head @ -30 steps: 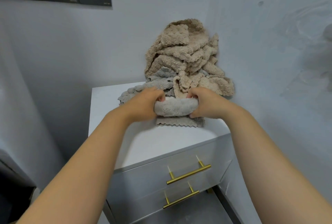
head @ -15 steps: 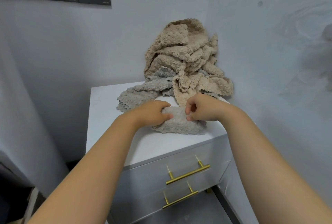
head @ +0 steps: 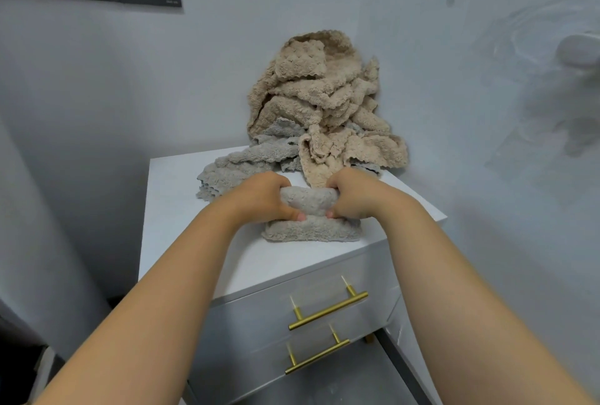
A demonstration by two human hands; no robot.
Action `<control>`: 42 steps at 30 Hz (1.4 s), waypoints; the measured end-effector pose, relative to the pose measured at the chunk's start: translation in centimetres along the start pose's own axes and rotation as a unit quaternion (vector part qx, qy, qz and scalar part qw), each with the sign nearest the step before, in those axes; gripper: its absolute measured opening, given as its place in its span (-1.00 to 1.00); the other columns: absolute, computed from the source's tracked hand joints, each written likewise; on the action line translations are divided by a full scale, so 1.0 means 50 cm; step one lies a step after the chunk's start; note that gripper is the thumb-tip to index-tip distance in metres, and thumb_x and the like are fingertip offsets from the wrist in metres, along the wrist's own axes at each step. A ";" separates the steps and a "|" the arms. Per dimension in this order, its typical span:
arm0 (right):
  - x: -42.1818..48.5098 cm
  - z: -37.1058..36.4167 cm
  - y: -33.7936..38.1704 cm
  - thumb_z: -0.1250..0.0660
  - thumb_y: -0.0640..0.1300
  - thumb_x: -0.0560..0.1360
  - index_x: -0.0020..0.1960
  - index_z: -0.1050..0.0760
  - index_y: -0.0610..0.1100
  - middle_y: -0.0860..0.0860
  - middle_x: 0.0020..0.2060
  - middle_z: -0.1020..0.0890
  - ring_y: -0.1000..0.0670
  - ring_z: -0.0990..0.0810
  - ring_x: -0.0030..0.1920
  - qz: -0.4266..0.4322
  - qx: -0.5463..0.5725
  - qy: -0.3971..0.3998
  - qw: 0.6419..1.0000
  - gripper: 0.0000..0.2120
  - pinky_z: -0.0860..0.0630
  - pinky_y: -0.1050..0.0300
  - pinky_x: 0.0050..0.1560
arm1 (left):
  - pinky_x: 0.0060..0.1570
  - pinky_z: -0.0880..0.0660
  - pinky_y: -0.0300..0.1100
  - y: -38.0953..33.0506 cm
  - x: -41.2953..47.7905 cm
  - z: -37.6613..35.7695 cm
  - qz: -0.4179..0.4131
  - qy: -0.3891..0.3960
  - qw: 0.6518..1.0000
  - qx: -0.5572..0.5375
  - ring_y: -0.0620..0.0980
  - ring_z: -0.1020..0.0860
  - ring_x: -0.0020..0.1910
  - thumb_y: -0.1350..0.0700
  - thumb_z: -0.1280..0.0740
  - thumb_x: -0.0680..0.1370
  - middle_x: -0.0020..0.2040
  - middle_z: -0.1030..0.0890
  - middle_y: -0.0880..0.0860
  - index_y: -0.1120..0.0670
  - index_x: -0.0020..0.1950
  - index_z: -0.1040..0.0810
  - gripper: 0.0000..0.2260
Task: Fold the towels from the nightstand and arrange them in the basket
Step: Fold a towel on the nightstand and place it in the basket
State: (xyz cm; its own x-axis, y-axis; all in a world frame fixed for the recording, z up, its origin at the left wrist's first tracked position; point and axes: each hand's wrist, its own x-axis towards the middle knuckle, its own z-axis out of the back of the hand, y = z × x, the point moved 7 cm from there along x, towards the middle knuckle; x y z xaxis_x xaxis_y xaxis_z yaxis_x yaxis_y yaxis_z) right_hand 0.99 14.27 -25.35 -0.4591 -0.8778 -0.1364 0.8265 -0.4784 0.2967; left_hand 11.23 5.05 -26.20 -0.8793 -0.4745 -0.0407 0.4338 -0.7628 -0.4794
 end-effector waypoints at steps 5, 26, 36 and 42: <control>-0.020 0.011 -0.037 -0.31 -0.33 0.39 -0.07 -0.50 -0.22 -0.09 -0.18 -0.52 -0.09 -0.50 -0.18 -0.029 -0.029 -0.063 0.997 -0.88 -0.39 0.13 -0.30 | -0.23 -0.34 -0.15 -0.060 0.002 -0.011 -0.015 -0.072 0.997 0.028 0.00 -0.47 -0.13 -0.05 -0.53 0.36 -0.19 -0.51 -0.06 0.04 -0.04 -0.53 -0.69; -0.391 -0.123 -0.404 -0.39 -0.17 0.43 -0.13 -0.49 -0.23 -0.09 -0.27 -0.55 -0.09 -0.54 -0.27 -0.246 -0.015 0.122 0.961 -0.87 -0.45 0.13 -0.32 | -0.11 -0.43 -0.17 -0.360 -0.089 -0.439 0.148 -0.004 0.917 -0.371 0.04 -0.46 -0.08 0.24 -0.45 0.40 -0.03 -0.47 0.03 0.04 0.10 -0.33 -0.60; -0.584 -0.300 -0.574 -0.35 -0.20 0.51 0.10 -0.48 -0.26 -0.09 -0.07 -0.52 -0.07 -0.48 -0.14 -0.305 0.107 0.243 0.915 -0.80 -0.46 0.12 -0.26 | -0.15 -0.55 -0.07 -0.413 -0.220 -0.711 0.269 0.225 0.802 -0.483 0.13 -0.53 0.09 0.03 -0.48 0.42 0.21 -0.53 0.16 0.16 0.30 -0.45 -0.49; -0.680 -0.331 -0.653 -0.32 -0.32 0.52 0.20 -0.49 -0.18 0.07 0.00 -0.60 -0.03 -0.56 0.13 -0.292 0.262 0.249 0.885 -0.73 -0.52 0.08 0.12 | -0.11 -0.56 -0.13 -0.507 -0.237 -0.760 0.153 0.294 0.821 -0.464 0.07 -0.58 0.03 0.19 -0.42 0.49 0.07 -0.60 0.10 0.10 0.09 -0.52 -0.79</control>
State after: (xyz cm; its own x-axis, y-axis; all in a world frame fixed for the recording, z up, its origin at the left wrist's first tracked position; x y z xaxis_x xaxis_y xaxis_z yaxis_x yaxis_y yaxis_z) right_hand -4.99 59.36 -46.03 -0.4503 -0.4485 -0.7721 0.1704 -0.8920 0.4188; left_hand 3.21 46.72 -46.89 -0.8184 -0.0795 -0.5691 0.5552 0.1458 -0.8188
